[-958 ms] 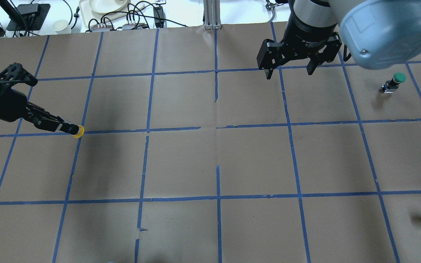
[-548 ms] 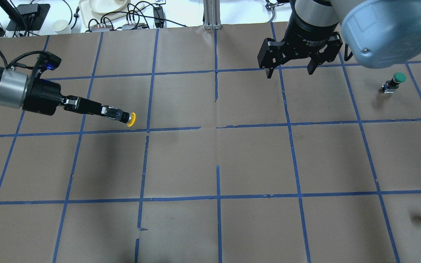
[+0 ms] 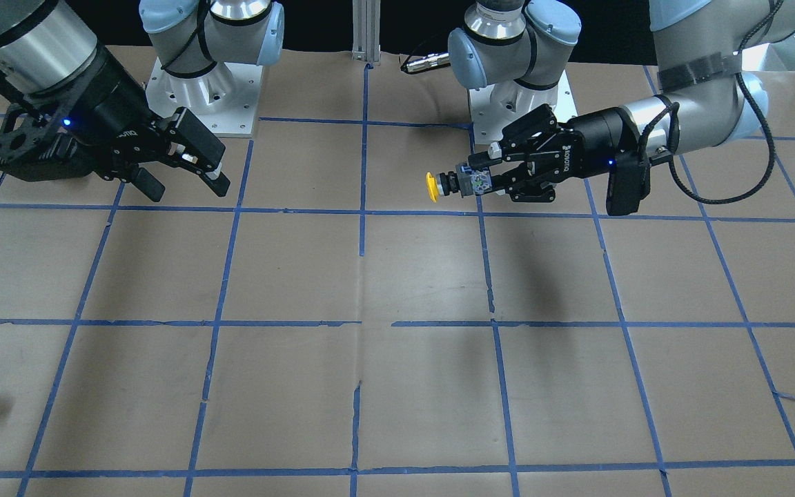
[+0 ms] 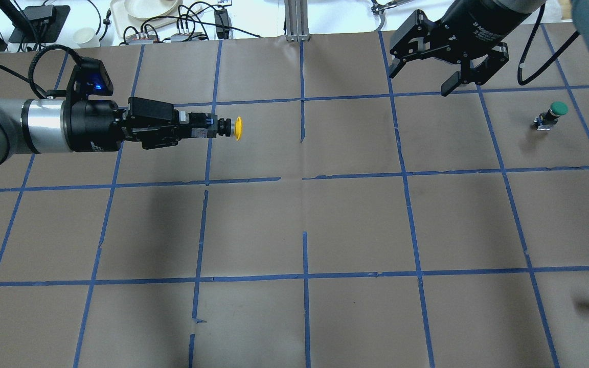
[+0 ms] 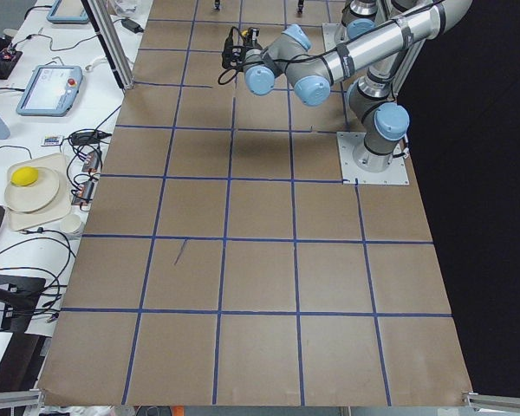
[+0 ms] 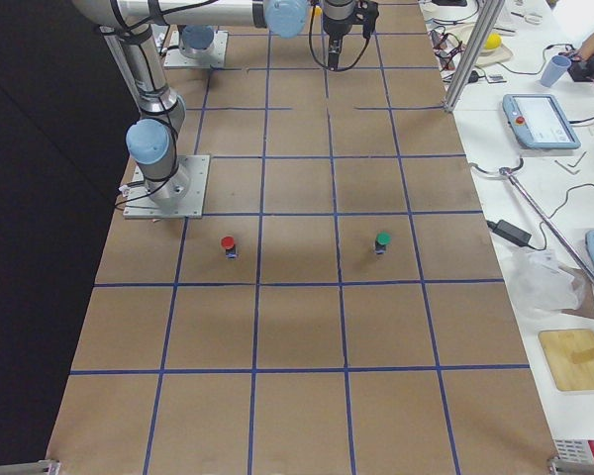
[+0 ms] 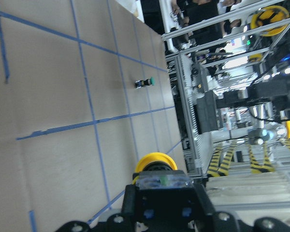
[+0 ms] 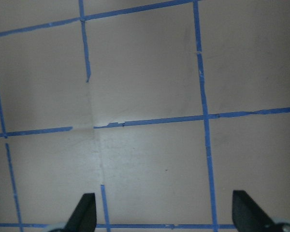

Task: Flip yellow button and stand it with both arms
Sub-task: 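Lift the yellow button with the left gripper toward the center while the right gripper approaches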

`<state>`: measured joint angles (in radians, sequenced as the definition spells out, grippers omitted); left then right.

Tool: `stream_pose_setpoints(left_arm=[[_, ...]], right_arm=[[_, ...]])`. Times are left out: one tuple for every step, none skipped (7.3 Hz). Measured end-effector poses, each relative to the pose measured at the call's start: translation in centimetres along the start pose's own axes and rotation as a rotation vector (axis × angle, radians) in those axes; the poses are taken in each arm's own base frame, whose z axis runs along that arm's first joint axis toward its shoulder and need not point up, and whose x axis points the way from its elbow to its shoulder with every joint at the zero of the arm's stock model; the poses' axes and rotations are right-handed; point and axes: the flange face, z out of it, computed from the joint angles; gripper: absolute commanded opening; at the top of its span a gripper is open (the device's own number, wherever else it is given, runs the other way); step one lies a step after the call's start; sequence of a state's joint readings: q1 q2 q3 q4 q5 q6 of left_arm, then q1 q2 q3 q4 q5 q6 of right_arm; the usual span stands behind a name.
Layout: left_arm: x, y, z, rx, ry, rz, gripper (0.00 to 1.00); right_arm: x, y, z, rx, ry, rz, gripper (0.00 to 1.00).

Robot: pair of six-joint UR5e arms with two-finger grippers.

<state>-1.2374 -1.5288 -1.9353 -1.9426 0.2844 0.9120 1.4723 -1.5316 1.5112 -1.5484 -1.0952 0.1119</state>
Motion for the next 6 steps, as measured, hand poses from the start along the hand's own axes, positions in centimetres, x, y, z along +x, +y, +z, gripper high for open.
stream_pose_setpoints(left_arm=[[1.2, 0.2, 2.4, 0.019, 0.072, -0.011, 0.03], [2.4, 0.5, 4.4, 0.036, 0.132, -0.023, 0.02], [3.2, 0.7, 5.6, 0.046, 0.169, -0.034, 0.02], [3.6, 0.8, 6.1, 0.049, 0.184, -0.044, 0.02], [3.9, 1.0, 6.2, 0.049, 0.189, -0.057, 0.02], [4.1, 1.1, 6.2, 0.049, 0.192, -0.069, 0.02]], right_arm=[[-0.3, 0.6, 0.2, -0.086, -0.155, 0.065, 1.00], [-1.2, 1.4, 0.5, -0.175, -0.308, 0.133, 1.00], [-2.2, 1.9, 0.7, -0.247, -0.458, 0.202, 1.00], [-2.6, 2.1, 0.9, -0.286, -0.558, 0.251, 1.00], [-2.6, 2.1, 1.3, -0.304, -0.608, 0.277, 1.00], [-2.4, 2.2, 1.9, -0.316, -0.634, 0.288, 1.00]])
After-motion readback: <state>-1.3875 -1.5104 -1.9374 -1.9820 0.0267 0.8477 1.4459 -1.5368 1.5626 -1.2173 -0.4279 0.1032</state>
